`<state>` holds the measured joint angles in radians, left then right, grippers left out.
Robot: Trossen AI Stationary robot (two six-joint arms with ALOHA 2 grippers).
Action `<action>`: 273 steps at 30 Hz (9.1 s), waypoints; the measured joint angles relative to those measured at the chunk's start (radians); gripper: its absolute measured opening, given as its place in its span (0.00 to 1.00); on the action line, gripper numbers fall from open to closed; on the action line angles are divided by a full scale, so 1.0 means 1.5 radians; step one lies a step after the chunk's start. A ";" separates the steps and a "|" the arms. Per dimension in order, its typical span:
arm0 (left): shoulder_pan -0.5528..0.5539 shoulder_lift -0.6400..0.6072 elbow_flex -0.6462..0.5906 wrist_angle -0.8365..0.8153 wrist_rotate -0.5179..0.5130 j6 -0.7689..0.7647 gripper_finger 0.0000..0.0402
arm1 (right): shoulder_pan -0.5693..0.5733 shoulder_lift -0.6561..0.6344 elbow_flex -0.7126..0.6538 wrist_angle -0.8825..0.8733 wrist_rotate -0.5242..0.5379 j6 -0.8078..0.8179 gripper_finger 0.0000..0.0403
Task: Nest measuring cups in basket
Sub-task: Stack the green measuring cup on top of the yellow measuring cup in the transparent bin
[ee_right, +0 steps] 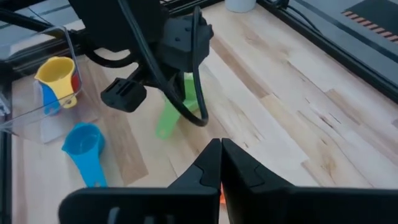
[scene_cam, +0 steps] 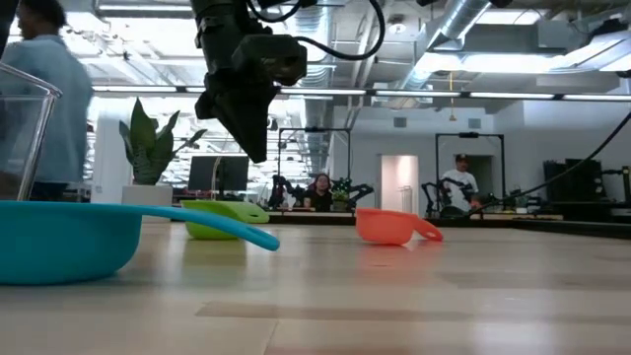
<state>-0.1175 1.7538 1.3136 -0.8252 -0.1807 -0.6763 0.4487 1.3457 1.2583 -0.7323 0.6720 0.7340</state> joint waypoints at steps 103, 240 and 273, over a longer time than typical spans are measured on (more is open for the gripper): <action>-0.061 0.154 0.085 -0.059 0.058 -0.627 0.00 | -0.040 0.000 0.001 -0.103 -0.014 -0.139 0.06; -0.192 0.164 0.111 -0.068 0.062 -0.510 0.35 | -0.065 0.000 0.000 -0.152 -0.014 -0.141 0.07; -0.176 0.198 0.220 -0.070 0.161 -0.376 0.35 | -0.070 0.000 0.000 -0.162 -0.014 -0.141 0.07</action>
<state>-0.3818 2.0512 1.6437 -0.9302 0.0608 -1.2399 0.3443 1.3457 1.2583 -0.9757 0.6507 0.5224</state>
